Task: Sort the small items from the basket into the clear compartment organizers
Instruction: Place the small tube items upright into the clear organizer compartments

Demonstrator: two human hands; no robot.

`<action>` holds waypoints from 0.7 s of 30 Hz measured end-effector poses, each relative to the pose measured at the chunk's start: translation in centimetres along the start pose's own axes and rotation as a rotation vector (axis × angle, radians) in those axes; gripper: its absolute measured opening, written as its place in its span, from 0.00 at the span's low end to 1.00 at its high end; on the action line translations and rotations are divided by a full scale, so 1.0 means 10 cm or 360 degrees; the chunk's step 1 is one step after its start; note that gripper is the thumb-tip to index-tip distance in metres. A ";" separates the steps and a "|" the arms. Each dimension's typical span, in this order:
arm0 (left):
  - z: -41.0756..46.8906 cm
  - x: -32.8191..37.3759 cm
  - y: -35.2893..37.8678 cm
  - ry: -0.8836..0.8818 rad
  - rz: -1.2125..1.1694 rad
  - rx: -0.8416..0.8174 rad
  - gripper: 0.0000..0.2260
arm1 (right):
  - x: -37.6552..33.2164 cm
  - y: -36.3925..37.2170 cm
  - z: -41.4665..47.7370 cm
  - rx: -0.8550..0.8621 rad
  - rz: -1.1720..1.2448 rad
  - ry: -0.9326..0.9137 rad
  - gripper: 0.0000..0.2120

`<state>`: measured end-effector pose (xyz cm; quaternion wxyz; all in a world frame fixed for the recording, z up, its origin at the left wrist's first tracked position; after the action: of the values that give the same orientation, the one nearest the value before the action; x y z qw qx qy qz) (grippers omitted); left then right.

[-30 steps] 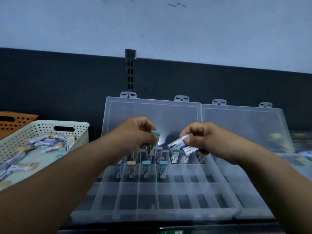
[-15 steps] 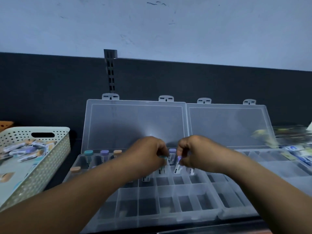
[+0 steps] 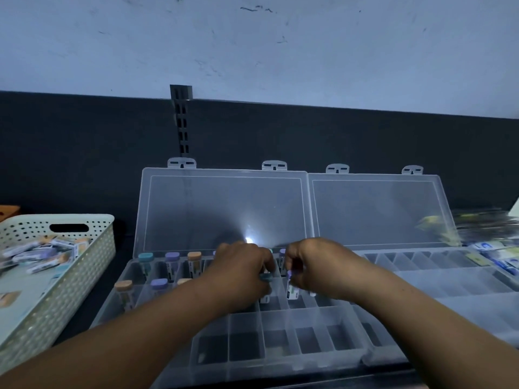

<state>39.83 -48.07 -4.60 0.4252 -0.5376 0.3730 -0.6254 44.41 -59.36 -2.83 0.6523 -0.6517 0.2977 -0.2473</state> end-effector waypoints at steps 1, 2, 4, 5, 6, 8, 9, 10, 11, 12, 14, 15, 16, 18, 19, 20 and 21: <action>0.00 0.00 0.00 -0.0001 0.0000 -0.0009 0.14 | 0.00 0.01 0.00 0.0009 -0.0034 0.0001 0.05; -0.01 0.00 0.00 -0.0002 -0.0003 -0.0015 0.15 | -0.01 0.02 0.01 0.0018 -0.0069 -0.0006 0.05; -0.03 0.01 0.00 -0.0012 -0.0022 -0.0027 0.16 | -0.03 0.03 0.01 0.0029 -0.0111 -0.0016 0.05; -0.03 0.01 0.00 -0.0019 -0.0033 -0.0033 0.16 | -0.03 0.03 0.00 0.0026 -0.0106 -0.0007 0.04; -0.04 0.01 0.00 -0.0027 -0.0042 -0.0037 0.17 | -0.02 0.01 0.00 0.0018 -0.0081 0.0010 0.04; -0.04 0.01 -0.01 -0.0036 -0.0065 -0.0038 0.19 | 0.04 -0.03 -0.04 -0.0011 0.0027 0.0065 0.08; -0.04 0.01 -0.02 -0.0036 -0.0079 -0.0038 0.20 | 0.09 -0.05 -0.06 -0.0020 0.0109 0.0091 0.10; -0.05 0.02 -0.03 -0.0035 -0.0094 -0.0037 0.20 | 0.13 -0.09 -0.09 -0.0017 0.0201 0.0114 0.12; -0.05 0.03 -0.05 -0.0031 -0.0111 -0.0031 0.20 | 0.18 -0.13 -0.12 0.0002 0.0287 0.0136 0.14; -0.05 0.05 -0.07 -0.0025 -0.0135 -0.0016 0.20 | 0.22 -0.17 -0.15 0.0039 0.0356 0.0157 0.15; -0.04 0.09 -0.10 -0.0018 -0.0212 0.0018 0.19 | 0.30 -0.25 -0.18 0.0149 0.0435 0.0204 0.15; -0.04 0.11 -0.11 -0.0018 -0.0251 0.0027 0.19 | 0.33 -0.28 -0.19 0.0197 0.0450 0.0224 0.15; -0.04 0.13 -0.13 -0.0016 -0.0280 0.0030 0.19 | 0.36 -0.28 -0.21 0.0224 0.0453 0.0235 0.14; -0.03 0.17 -0.14 -0.0015 -0.0296 0.0016 0.19 | 0.40 -0.25 -0.24 0.0208 0.0477 0.0215 0.10; -0.03 0.18 -0.14 -0.0021 -0.0290 0.0008 0.19 | 0.42 -0.23 -0.25 0.0178 0.0509 0.0196 0.07; -0.03 0.18 -0.14 -0.0031 -0.0282 0.0003 0.19 | 0.43 -0.20 -0.27 0.0139 0.0518 0.0177 0.03; -0.04 0.17 -0.15 -0.0040 -0.0277 -0.0001 0.19 | 0.44 -0.18 -0.29 0.0107 0.0497 0.0155 0.02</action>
<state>39.18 -49.14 -2.70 0.3736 -0.5760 0.3196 -0.6530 45.56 -64.53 -1.22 0.6890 -0.5626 0.4182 -0.1840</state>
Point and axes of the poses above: each hand's wrist, its own z-axis towards the middle knuckle, its own y-axis out of the palm, x = y × z, the point moved 6 cm from there along z, towards the middle knuckle, and after that the axes turned 9 degrees about -z, right-handed, at the moved point
